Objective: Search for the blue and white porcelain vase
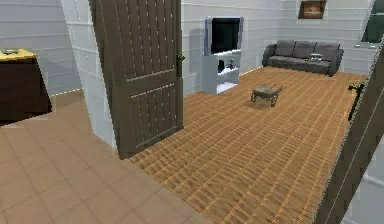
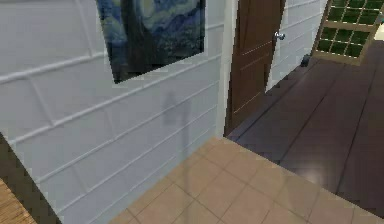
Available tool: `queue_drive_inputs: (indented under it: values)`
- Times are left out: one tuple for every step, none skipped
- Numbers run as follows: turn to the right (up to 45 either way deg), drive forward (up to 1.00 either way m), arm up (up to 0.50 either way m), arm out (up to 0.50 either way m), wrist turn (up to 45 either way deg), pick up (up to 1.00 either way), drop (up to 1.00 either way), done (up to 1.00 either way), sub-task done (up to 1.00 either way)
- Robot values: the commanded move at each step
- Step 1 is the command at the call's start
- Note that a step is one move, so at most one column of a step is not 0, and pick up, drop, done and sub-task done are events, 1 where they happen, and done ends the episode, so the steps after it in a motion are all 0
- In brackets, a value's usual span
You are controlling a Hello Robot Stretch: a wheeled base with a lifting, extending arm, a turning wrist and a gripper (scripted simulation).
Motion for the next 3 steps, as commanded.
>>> queue_drive_inputs:
  values:
    - [6.0,0.00,0.00,0.00,0.0,0.00,0.00,0.00,0.00]
    - [0.0,0.40,0.00,0.00,0.0,0.00,0.00,0.00,0.00]
    - [9.0,0.00,0.00,0.00,0.0,0.00,0.00,0.00,0.00]
